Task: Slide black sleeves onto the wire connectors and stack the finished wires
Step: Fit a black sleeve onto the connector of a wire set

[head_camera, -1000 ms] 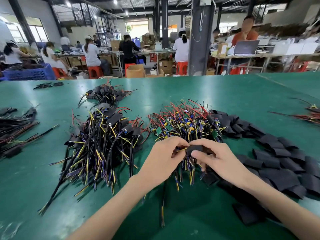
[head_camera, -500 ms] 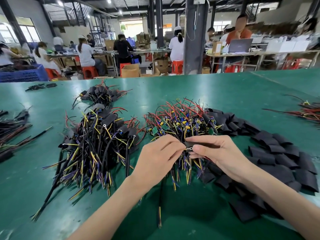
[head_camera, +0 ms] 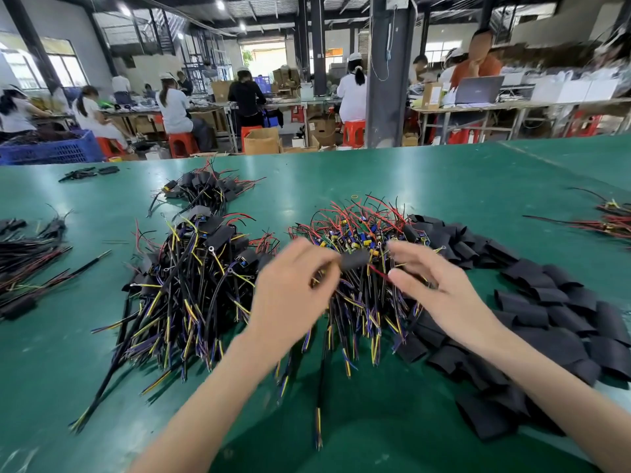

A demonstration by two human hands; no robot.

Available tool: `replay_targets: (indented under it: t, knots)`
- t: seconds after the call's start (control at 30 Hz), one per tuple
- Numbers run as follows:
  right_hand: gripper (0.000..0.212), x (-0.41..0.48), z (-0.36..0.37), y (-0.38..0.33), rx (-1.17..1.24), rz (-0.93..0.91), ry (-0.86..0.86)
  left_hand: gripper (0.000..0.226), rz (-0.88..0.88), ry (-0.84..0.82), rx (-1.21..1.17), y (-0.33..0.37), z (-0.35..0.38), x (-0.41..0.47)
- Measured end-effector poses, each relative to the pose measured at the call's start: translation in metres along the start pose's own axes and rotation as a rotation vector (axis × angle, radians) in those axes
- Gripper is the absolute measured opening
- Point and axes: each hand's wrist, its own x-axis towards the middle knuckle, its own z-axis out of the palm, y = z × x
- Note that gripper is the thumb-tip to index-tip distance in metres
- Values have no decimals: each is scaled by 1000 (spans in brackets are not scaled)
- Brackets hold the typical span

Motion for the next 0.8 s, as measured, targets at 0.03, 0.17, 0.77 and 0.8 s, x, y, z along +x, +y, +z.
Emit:
replay_targets:
  t: [0.03,0.17,0.77,0.8]
  knots:
    - [36,2,-4,3,-157,-55,80,6,-74,58,39,-10,-7,7]
    - [31,10,-20,19,-366,-20,274,16,-416,297,131,-62,-42,32]
    - [32,18,-41,42,-681,229,76,43,-416,216,601,-89,-37,27]
    - [35,19,-44,44,-717,244,51,38,-357,188,535,-81,-28,31]
